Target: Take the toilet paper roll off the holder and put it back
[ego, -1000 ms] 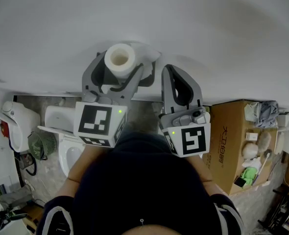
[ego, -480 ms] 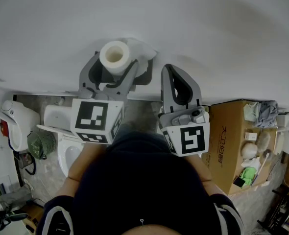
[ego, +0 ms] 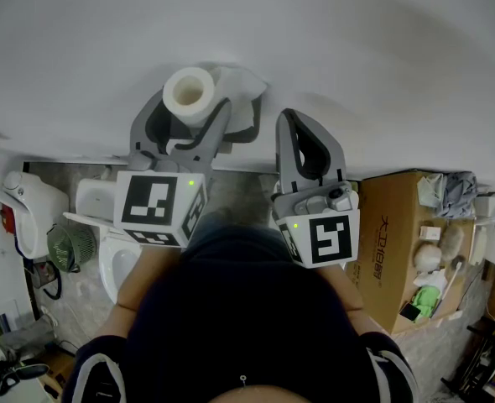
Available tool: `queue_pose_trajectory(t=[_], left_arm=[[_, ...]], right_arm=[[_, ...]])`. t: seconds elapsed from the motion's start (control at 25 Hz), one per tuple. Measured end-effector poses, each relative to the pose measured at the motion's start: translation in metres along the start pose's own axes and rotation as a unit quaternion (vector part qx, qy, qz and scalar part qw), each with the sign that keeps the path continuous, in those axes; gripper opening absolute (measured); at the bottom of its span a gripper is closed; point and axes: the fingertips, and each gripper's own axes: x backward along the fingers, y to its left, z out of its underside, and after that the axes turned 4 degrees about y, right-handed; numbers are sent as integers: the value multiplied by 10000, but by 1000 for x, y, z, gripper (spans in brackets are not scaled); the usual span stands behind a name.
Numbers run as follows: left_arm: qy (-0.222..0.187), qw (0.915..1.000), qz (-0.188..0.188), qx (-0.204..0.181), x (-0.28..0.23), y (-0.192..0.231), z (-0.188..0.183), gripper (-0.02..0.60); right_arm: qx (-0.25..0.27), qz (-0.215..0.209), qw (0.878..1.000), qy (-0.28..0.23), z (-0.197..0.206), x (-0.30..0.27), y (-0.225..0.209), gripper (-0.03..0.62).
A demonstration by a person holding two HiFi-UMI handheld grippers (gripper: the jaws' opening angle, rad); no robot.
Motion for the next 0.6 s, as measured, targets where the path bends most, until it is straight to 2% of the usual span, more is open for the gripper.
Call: queue_pose_trajectory(t=[0.6], left_arm=[[-325, 9990, -301, -37, 26, 18, -20, 305]], right_arm=[[24, -100, 9999, -1, -1, -1, 11, 17]])
